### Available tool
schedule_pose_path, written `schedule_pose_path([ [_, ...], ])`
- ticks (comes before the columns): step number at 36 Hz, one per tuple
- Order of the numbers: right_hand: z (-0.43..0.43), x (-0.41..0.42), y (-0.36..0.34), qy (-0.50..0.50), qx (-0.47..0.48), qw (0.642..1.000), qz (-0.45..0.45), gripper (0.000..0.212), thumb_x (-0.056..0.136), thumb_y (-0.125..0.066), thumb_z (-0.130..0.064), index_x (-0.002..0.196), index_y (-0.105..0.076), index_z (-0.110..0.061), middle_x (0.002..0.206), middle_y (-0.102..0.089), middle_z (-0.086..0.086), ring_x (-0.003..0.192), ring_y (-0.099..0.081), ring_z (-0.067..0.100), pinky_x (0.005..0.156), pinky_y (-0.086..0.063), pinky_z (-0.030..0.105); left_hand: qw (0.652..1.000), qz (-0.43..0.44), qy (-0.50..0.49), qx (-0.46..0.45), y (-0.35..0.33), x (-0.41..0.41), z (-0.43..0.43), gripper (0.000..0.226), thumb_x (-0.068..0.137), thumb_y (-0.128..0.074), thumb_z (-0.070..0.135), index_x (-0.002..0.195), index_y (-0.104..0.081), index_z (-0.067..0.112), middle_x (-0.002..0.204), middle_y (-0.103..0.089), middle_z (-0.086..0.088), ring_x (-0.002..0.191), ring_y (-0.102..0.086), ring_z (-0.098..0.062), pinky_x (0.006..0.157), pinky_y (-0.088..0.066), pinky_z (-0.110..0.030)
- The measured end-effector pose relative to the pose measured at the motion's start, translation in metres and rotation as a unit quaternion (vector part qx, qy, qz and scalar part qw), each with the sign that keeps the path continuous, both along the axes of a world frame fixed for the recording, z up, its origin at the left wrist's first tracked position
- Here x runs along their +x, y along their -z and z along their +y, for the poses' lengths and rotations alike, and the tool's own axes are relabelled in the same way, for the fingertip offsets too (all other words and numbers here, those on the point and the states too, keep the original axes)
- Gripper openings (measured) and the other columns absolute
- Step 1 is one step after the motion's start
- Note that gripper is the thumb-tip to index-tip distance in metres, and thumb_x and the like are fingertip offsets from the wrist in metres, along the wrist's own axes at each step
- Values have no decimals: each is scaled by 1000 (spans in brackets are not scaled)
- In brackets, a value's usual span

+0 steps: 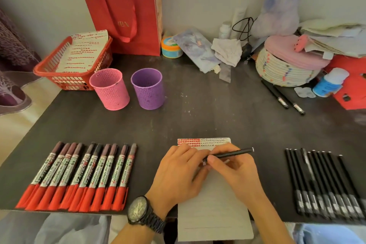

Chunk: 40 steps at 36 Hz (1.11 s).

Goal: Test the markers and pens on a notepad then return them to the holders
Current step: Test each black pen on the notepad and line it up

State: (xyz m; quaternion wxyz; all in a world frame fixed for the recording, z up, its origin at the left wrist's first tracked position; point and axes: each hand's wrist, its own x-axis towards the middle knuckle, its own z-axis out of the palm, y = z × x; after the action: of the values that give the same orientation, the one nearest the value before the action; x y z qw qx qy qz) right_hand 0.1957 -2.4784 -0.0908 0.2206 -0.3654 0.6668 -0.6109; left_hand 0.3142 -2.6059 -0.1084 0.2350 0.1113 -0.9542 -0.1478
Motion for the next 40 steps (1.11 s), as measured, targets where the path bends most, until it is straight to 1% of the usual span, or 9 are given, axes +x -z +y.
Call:
schedule_pose_path([
  [4, 2, -4, 4, -10, 2, 1000, 8, 8, 87, -68, -37, 91, -75, -34, 96, -76, -6, 93, -71, 22, 78, -59, 41, 1000, -15, -8, -2, 1, 0, -1, 34, 102, -41, 41, 98, -67, 20, 89, -66, 8, 75, -52, -16, 64, -40, -35],
  [8, 3, -6, 7, -27, 16, 999, 5, 11, 87, -67, -38, 91, -76, -33, 95, -76, -7, 96, -72, 20, 79, -58, 27, 1000, 5, -24, -3, -1, -1, 0, 39, 101, -43, 43, 69, -50, 21, 61, -50, 9, 55, -34, -13, 53, -29, -30],
  [13, 3, -10, 7, -16, 12, 1000, -21, 16, 85, -67, -42, 87, -76, -29, 88, -75, -1, 82, -71, 20, 70, -55, 24, 998, 34, -59, -11, -3, -1, -2, 55, 98, -39, 57, 54, -34, 25, 45, -38, 10, 42, -27, -9, 44, -19, -24],
  [17, 5, -10, 7, -2, -9, 999, -41, 14, 85, -67, -39, 86, -76, -27, 76, -71, 2, 67, -65, 13, 61, -51, 20, 998, 45, -47, -23, 1, -4, -3, 51, 96, -44, 61, 61, -36, 26, 57, -40, 13, 56, -33, -8, 53, -26, -24],
  [20, 7, -17, 4, 42, -72, 986, -144, 14, 90, -62, -26, 86, -71, -15, 68, -65, 12, 54, -58, 22, 49, -48, 27, 997, 12, -69, 12, 4, -6, -3, 43, 92, -44, 68, 74, -37, 29, 76, -44, 17, 75, -40, -7, 66, -31, -22],
  [24, 7, -34, -2, 80, -73, 967, -231, 12, 95, -56, -18, 86, -63, -17, 73, -67, 20, 49, -57, 28, 45, -46, 30, 993, -14, -92, 67, 9, -7, -7, 36, 84, -56, 62, 90, -46, 28, 101, -48, 23, 106, -50, -6, 87, -41, -23],
  [31, -8, -61, -11, 112, 30, 987, -109, 22, 94, -67, -34, 78, -67, -18, 64, -67, 10, 54, -65, 22, 51, -55, 29, 989, -61, -88, 105, 12, -6, -10, 37, 80, -53, 70, 96, -38, 39, 116, -44, 33, 123, -43, 4, 97, -34, -16],
  [37, -10, -61, 4, 192, 72, 979, 8, 36, 87, -76, -38, 61, -58, -21, 50, -61, 4, 42, -58, 11, 45, -48, 17, 986, -73, -99, 116, 13, -6, -11, 37, 78, -50, 73, 90, -31, 44, 123, -49, 31, 124, -42, 5, 96, -31, -14],
  [40, -9, -61, 12, 226, 74, 971, 25, 39, 88, -75, -29, 56, -52, -24, 45, -57, 1, 39, -55, 7, 42, -43, 15, 985, -77, -99, 118, 12, -7, -12, 38, 78, -51, 73, 89, -33, 42, 122, -48, 32, 119, -43, 5, 92, -30, -13],
])
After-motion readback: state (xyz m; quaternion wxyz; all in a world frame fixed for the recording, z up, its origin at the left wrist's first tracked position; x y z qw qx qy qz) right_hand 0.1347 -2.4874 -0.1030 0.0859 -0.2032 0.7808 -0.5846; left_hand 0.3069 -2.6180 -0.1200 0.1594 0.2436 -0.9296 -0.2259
